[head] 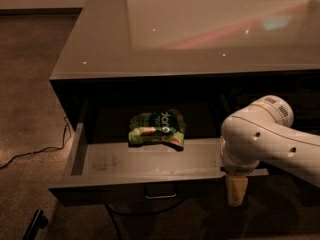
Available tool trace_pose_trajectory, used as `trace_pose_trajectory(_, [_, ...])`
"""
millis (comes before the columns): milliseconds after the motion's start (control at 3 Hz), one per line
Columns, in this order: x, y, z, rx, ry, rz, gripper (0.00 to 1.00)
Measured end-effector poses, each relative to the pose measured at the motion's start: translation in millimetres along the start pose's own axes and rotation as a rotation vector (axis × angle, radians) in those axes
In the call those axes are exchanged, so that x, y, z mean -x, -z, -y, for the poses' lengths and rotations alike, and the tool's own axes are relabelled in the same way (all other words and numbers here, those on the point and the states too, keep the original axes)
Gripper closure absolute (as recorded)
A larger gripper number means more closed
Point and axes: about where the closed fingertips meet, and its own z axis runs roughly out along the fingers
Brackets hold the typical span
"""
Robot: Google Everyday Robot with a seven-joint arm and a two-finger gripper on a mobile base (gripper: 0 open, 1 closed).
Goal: Open top drawer
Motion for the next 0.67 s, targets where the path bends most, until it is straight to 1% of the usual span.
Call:
trace_pose_trajectory(333, [2,17,13,-0.064,0.011,0.039,0.00])
trace_pose_trajectory(667, [5,33,28,-0.124,0.026,0.064,0.00])
